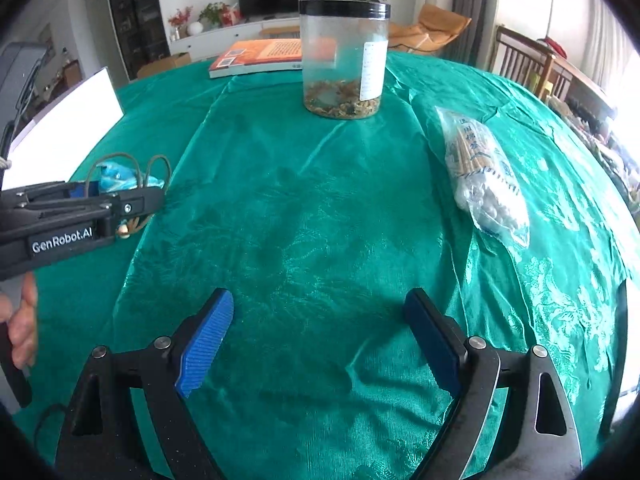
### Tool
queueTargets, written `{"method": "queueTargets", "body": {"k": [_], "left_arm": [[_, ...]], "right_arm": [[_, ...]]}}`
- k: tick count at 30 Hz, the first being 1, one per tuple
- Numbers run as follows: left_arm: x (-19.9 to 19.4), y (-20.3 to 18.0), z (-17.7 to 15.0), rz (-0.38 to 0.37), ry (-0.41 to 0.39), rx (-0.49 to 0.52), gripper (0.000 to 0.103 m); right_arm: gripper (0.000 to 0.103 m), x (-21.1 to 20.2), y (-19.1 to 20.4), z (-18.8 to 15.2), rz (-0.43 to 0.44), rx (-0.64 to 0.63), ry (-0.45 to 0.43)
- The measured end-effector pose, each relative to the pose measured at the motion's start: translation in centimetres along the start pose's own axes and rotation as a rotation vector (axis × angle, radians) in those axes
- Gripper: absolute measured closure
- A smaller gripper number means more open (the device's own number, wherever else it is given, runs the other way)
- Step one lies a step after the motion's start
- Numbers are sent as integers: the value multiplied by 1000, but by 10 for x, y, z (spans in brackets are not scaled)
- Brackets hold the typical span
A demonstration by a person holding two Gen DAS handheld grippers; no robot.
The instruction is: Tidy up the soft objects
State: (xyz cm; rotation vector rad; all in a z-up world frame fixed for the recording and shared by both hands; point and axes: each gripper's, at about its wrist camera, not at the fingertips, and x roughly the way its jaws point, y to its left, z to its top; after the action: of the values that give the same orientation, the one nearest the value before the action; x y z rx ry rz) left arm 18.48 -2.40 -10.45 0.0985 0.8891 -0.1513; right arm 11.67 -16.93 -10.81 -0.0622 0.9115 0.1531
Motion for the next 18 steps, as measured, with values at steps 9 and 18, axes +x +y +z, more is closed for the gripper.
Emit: {"method": "queueTargets", "body": {"k": [9,18], "left_arm": [[16,17,7,14,54,-66,0],[18,17,7,12,54,-67,0]], "right_arm": [[12,1,0,0,-2,-9,-3],[10,2,1,1,2,-11,-2]]}}
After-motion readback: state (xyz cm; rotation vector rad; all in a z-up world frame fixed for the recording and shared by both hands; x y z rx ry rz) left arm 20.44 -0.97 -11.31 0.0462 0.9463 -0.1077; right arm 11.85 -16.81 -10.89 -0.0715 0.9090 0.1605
